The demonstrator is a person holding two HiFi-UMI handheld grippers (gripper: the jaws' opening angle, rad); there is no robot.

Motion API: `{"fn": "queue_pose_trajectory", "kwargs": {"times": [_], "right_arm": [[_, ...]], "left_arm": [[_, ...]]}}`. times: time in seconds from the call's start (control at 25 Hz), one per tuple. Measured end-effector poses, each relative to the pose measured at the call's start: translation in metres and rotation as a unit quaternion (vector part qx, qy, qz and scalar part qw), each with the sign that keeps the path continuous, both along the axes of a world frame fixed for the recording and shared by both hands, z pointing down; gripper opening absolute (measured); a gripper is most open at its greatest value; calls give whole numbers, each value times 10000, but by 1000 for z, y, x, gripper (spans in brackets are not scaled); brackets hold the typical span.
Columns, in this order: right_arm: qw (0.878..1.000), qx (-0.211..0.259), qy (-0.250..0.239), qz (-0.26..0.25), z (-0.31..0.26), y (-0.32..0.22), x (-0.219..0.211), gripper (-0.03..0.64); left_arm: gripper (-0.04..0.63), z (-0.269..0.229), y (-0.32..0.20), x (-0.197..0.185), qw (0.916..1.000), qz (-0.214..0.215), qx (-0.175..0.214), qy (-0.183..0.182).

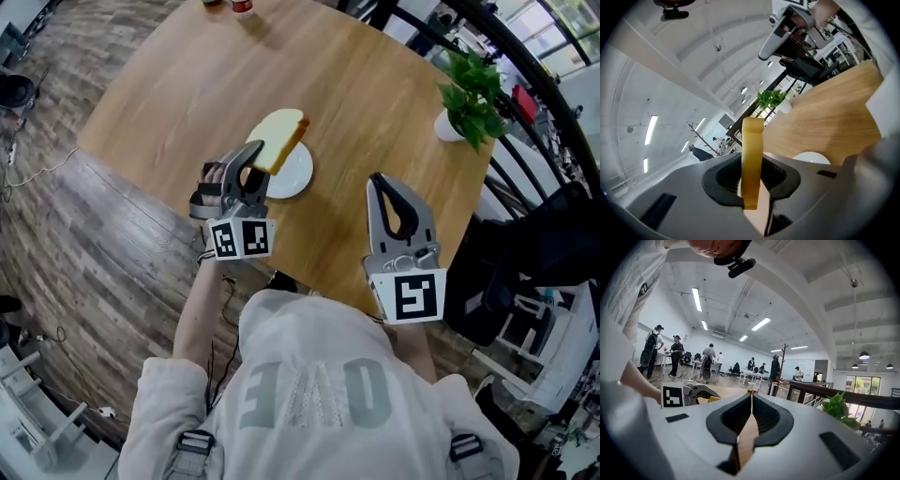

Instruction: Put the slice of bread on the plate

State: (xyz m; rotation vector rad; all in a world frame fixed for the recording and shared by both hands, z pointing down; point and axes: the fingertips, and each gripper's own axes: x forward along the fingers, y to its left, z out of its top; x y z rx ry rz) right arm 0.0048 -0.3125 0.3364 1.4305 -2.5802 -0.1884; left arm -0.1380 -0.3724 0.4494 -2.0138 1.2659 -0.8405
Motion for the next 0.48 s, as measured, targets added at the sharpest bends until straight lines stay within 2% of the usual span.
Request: {"fn": "queue_pose_trajectory", "kwargs": {"times": [0.12, 0.4, 0.48], "right_arm": [[10000, -73, 1, -29, 4, -1, -4, 25], [9997, -228, 103, -34, 12, -3, -3, 25], [9997, -214, 79, -17, 11, -5, 2, 25]], "left_arm": [[94, 21, -6, -1, 9989, 88, -113, -447], [94, 65, -17, 10, 9911, 536, -341, -1168], [94, 74, -21, 12, 9891, 607, -416, -1274]]}}
